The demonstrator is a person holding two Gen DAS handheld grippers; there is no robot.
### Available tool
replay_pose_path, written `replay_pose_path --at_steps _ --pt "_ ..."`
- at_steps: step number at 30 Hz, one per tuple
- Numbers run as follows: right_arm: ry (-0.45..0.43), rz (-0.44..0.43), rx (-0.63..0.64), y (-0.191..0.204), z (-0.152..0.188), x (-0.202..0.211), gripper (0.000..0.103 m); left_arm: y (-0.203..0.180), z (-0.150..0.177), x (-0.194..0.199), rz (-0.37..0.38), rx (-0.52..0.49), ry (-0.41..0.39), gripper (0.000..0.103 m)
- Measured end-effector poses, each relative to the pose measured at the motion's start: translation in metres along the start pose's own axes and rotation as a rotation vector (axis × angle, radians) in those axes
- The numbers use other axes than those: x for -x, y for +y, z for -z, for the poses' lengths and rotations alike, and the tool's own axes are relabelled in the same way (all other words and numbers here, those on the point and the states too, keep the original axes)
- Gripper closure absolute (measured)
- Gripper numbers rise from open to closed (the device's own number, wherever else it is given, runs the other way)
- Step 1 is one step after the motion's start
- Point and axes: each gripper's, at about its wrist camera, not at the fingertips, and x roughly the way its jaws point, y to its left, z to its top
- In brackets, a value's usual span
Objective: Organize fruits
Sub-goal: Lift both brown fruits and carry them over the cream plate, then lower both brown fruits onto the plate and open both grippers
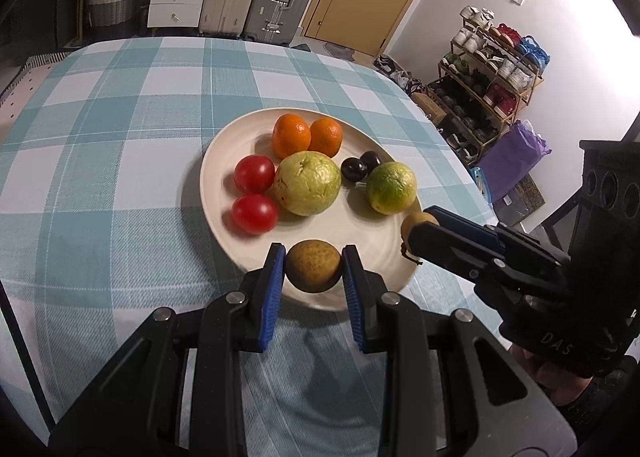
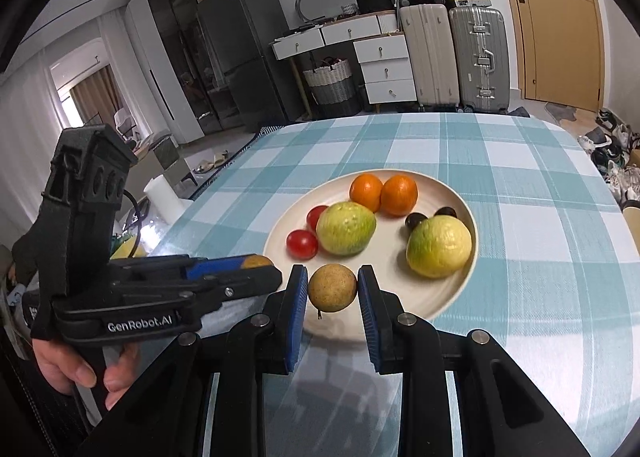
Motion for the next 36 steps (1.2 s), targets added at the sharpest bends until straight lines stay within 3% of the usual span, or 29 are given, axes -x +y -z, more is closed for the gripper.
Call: replay_pose_path --at_steps 25,29,31,36 --pt "0.049 -0.02 -0.059 -0.018 -0.01 -0.047 0.076 0.013 -0.011 -0.031 0.03 0.034 0.015 0.077" --pt "0.047 -0.029 -0.08 -0.022 -0.008 -0.046 0.067 0.014 -0.011 -0.027 0.017 0.037 0.008 0.077" --pt "0.019 -0.032 -0.087 -0.024 -0.007 -0.039 0.056 0.013 -0.009 -0.025 0.017 0.039 0.009 0.077" --pt "-0.02 -0.01 -0.081 -0.023 -0.007 -0.024 0.052 0.007 -0.001 -0.016 -0.009 0.022 -0.002 0.077"
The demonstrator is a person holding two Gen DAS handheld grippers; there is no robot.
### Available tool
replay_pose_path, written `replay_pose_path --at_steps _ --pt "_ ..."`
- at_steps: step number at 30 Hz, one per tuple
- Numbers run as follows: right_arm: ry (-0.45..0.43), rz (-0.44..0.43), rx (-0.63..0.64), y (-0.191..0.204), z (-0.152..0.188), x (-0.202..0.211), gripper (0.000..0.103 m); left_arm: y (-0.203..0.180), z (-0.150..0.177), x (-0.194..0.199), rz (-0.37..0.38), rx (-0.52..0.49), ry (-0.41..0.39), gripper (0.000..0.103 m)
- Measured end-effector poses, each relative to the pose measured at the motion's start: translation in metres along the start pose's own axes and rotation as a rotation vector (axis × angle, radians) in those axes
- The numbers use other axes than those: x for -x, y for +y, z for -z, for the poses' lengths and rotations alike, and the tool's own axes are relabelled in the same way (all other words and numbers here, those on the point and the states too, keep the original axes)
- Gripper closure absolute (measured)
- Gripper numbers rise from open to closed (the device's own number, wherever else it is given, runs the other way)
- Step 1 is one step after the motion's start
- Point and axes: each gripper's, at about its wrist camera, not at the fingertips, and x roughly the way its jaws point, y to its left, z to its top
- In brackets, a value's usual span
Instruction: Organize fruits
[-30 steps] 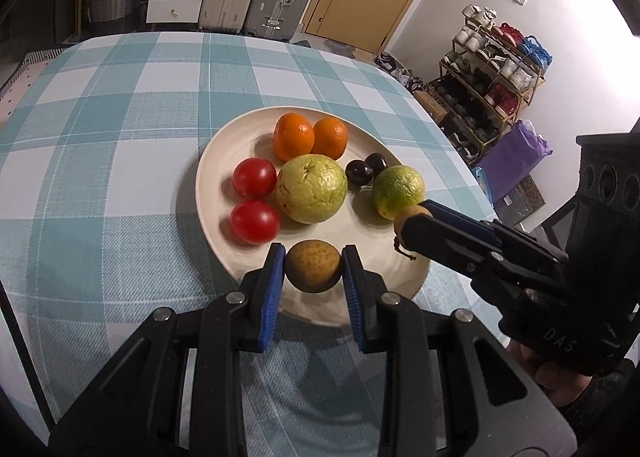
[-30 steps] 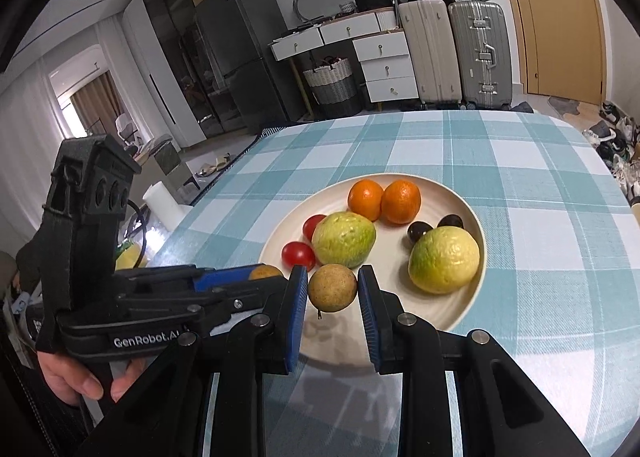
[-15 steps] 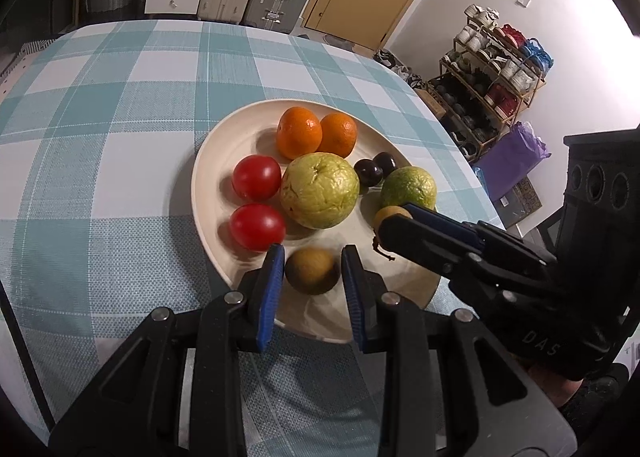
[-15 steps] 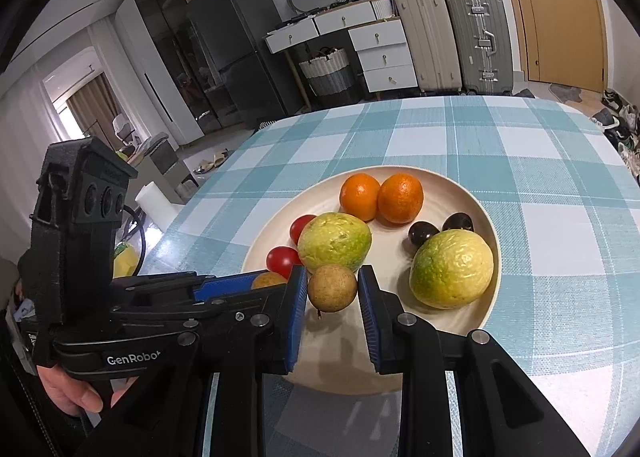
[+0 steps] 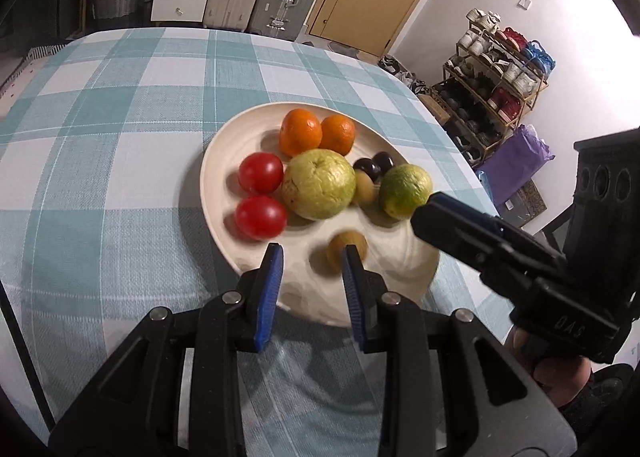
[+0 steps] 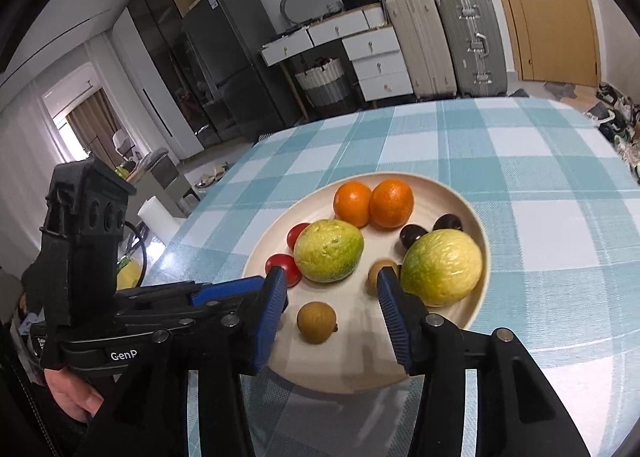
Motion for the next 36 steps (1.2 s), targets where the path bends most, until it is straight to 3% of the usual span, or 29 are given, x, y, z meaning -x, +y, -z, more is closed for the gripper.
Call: replay_pose_path --at_steps 5,9,13,17,22,27,31,35,36 --pt "-0.039 0.016 -0.004 0.001 0.004 0.017 0.046 -0.009 0.008 0.015 -0.019 -0.023 -0.027 0.077" --pt "-0.083 0.051 0.008 0.007 0.008 0.032 0.031 -0.018 0.01 0.031 -0.033 -0.042 -0.054 0.077" --pt "-0.119 0.051 0.015 0.011 0.01 0.046 0.031 -0.025 0.012 0.045 -0.063 -0.054 -0.083 0.077" --pt "-0.174 0.062 0.023 0.017 0.013 0.062 0.02 -0.03 0.017 0.06 -0.086 -0.066 -0.115 0.065" --pt "-0.213 0.045 0.045 0.025 0.017 0.079 0.017 -0.04 0.024 0.08 -0.107 -0.082 -0.15 0.063" --pt "-0.268 0.044 0.065 0.037 0.019 0.097 0.013 -0.05 0.026 0.108 -0.152 -0.108 -0.253 0.033" --pt "-0.326 0.053 0.094 0.047 0.02 0.113 0.005 -0.054 0.029 0.136 -0.19 -0.119 -0.371 0.018" --pt "-0.367 0.063 0.125 0.056 0.021 0.123 0.003 -0.055 0.031 0.153 -0.223 -0.118 -0.432 0.0" --pt "-0.375 0.065 0.134 0.059 0.022 0.125 0.002 -0.056 0.031 0.156 -0.231 -0.122 -0.448 0.0"
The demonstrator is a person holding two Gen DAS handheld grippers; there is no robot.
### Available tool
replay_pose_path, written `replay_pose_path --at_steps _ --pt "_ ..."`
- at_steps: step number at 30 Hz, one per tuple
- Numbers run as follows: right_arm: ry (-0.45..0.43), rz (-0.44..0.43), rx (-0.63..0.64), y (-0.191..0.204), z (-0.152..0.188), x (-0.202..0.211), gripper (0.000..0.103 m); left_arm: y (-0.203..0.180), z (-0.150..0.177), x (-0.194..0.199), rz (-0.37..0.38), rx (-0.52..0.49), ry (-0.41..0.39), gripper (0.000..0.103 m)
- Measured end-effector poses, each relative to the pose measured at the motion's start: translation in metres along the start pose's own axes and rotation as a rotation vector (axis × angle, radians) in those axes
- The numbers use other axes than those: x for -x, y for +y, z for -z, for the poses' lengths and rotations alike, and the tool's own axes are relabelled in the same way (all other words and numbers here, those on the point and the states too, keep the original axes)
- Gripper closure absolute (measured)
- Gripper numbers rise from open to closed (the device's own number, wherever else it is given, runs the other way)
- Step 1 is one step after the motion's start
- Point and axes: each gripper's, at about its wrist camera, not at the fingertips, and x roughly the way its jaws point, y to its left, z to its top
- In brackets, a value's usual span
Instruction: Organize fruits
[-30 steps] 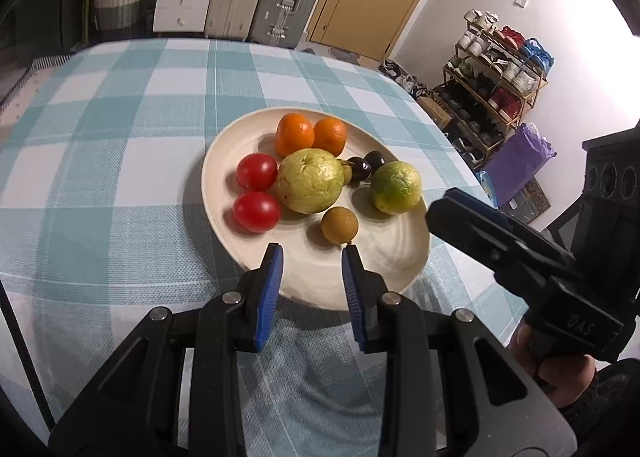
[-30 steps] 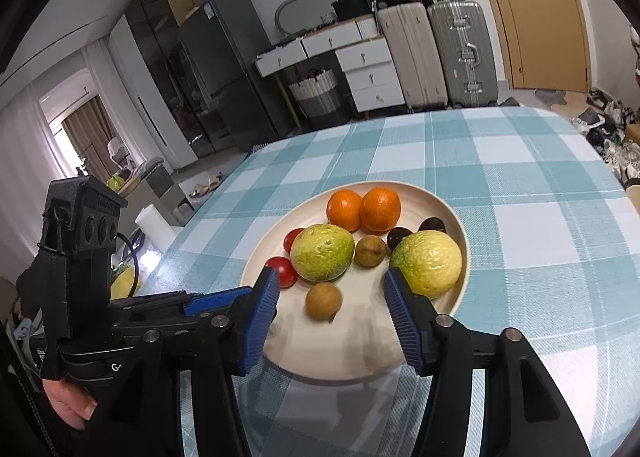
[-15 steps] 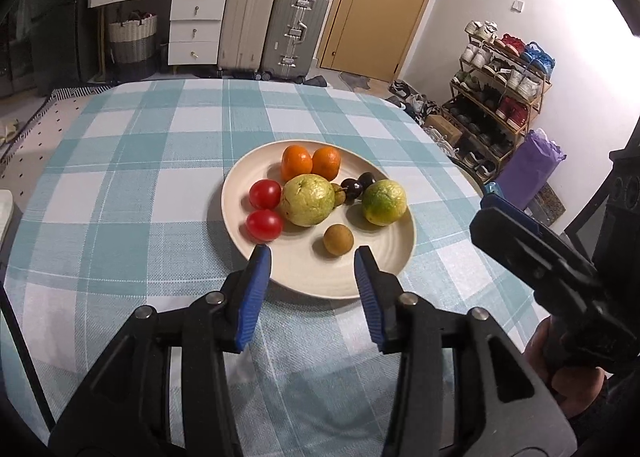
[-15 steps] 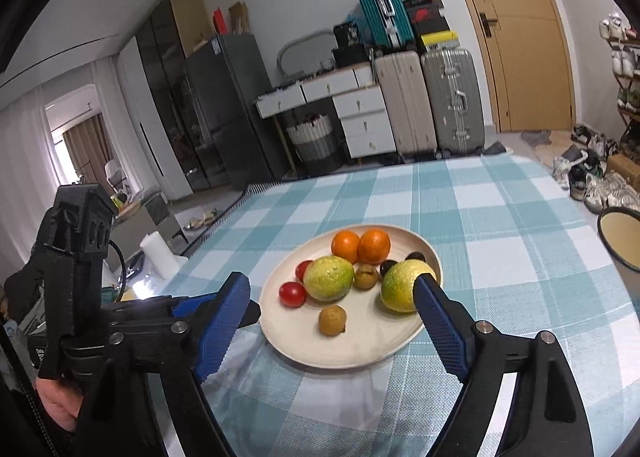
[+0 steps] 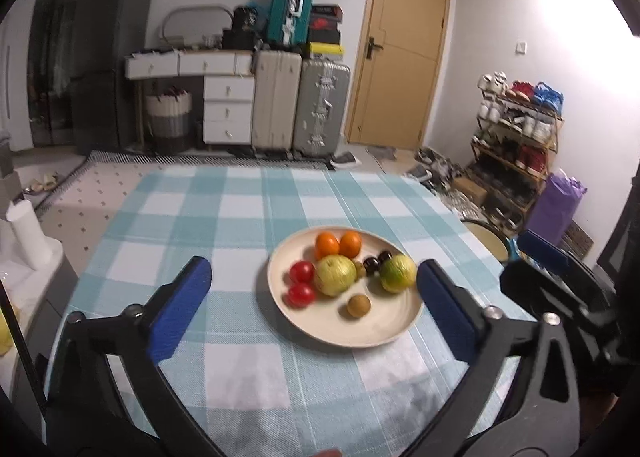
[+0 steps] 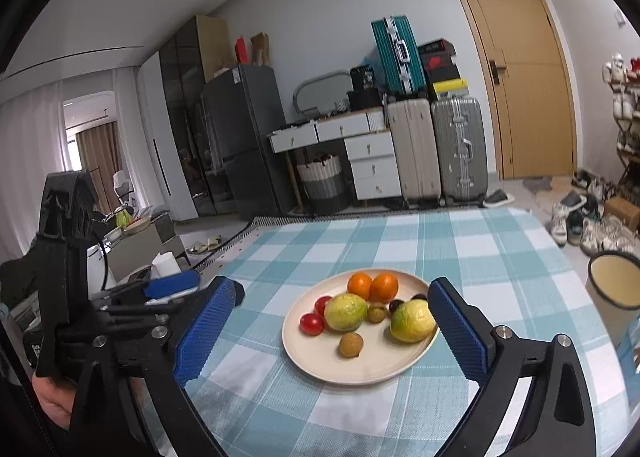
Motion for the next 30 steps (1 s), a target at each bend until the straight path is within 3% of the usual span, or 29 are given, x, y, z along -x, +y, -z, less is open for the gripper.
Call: replay_pose_path --at_steps 8,18,30 --pt "-0.043 0.019 0.068 0.015 0.0 0.01 0.0 -0.001 -0.007 0.024 -0.086 -0.043 -0.092 0.0" --pt "-0.095 0.051 0.098 0.011 0.002 0.017 0.0 -0.002 -0.006 0.036 -0.104 -0.042 -0.151 0.0" --pt "-0.193 0.082 0.193 0.01 0.019 0.025 0.0 0.015 0.022 0.028 -0.133 -0.026 -0.234 0.0"
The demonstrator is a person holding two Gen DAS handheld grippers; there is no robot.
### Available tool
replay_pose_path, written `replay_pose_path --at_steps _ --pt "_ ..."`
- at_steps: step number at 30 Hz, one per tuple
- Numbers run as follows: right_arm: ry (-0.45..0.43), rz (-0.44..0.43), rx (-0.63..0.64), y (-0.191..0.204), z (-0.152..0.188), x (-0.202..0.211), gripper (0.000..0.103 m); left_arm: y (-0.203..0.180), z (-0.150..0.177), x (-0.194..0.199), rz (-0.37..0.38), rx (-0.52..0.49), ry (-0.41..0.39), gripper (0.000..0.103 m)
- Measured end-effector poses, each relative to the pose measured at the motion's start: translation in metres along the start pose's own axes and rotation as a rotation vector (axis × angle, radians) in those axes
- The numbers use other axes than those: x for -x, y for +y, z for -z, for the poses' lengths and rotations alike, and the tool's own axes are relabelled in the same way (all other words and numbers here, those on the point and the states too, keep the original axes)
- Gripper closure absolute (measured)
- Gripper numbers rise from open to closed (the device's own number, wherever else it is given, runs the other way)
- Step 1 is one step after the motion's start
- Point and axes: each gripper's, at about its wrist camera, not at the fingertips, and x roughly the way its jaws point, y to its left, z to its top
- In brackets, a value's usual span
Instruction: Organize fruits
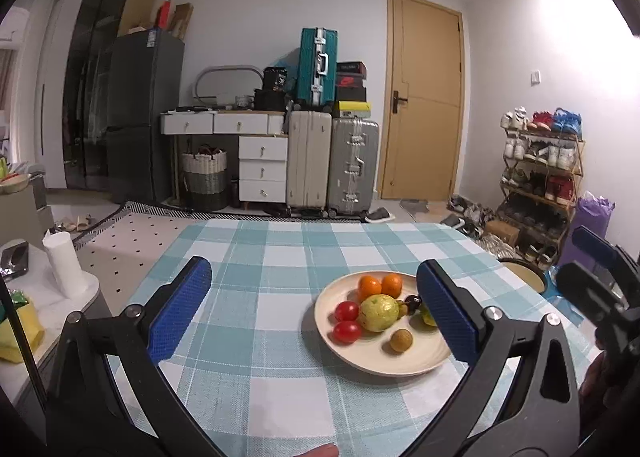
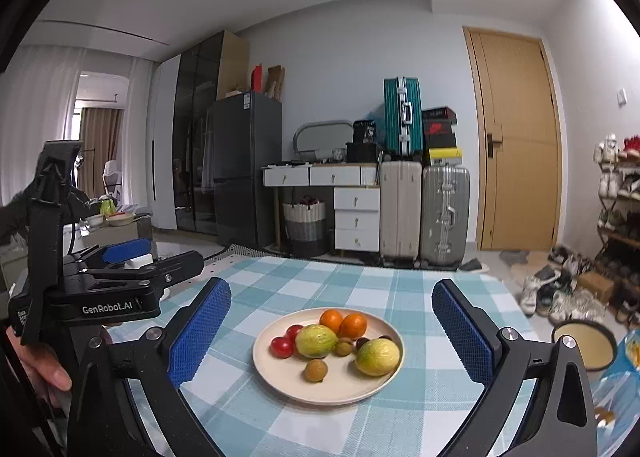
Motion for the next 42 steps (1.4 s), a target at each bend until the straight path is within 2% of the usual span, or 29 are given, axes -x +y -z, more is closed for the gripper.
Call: replay_pose_path --at_steps 6,14,29,39,42 --pt "-0.005 0.023 0.02 -0.004 0.01 -0.002 0.0 0.001 0.017 -0.009 -0.033 -0.037 -0.002 0.0" --pt "0.036 0.047 0.025 -0.012 0.025 -0.011 0.0 0.002 0.033 -0.02 -0.032 -0.031 0.017 0.0" --pt "0.081 0.036 0.029 -0.016 0.04 -0.023 0.0 -0.004 0.047 -0.026 -0.032 -0.067 -0.009 0.0" --pt "0.117 0.04 -0.018 -0.022 0.045 -0.025 0.0 -0.003 0.052 -0.046 -0.039 -0.051 0.056 0.0" --pt "0.141 0.04 -0.004 -0.02 0.047 -0.028 0.0 -0.003 0.052 -0.05 -0.039 -0.054 0.055 0.0"
